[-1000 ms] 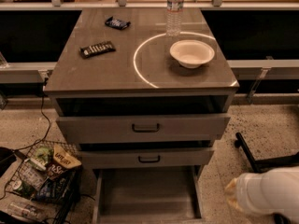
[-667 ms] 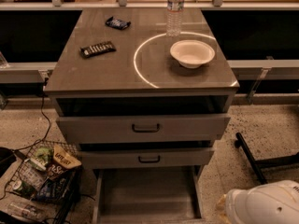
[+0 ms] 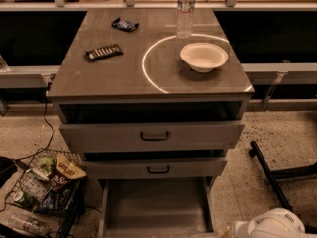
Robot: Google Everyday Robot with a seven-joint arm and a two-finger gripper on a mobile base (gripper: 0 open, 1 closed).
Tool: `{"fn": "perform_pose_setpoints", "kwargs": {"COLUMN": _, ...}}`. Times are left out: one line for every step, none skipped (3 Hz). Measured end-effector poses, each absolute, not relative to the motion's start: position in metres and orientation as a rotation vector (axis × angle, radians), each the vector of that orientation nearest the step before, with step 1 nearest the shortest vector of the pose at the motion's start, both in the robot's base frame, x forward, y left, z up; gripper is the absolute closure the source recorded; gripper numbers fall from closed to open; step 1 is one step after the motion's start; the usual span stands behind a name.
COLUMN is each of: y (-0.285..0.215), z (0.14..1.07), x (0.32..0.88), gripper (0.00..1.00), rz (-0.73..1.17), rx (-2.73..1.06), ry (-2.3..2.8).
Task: Close bottom drawer
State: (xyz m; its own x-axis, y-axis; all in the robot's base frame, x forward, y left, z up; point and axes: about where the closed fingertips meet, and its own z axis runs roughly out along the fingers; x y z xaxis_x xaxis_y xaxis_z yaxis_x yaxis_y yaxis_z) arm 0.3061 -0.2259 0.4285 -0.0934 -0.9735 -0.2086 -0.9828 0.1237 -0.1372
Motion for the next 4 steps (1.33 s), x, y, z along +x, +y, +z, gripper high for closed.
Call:
{"fn": "perform_pose_setpoints", "kwargs": {"y": -0.220, "z": 0.402, "x": 0.298, "gripper": 1.00, "rz": 0.094, "rx": -1.925, "ry": 2.165}}
{"fn": "perform_pose_setpoints", "kwargs": {"y": -0.212, "z": 0.381, "x": 0.293, "gripper": 1.00, "rz": 0.117, "rx": -1.908, "ry": 2.173}}
{"fn": "perform_pose_setpoints", "kwargs": {"y": -0.197, "z": 0.360, "x": 0.287, "gripper": 1.00, "rz": 0.135, "rx": -1.866, "ry": 2.190}}
{"fn": "perform_pose_setpoints", "kwargs": {"y": -0.147, "z": 0.308, "x": 0.277, "gripper": 1.00, "rz": 0.152, "rx": -1.775, "ry": 2.200}}
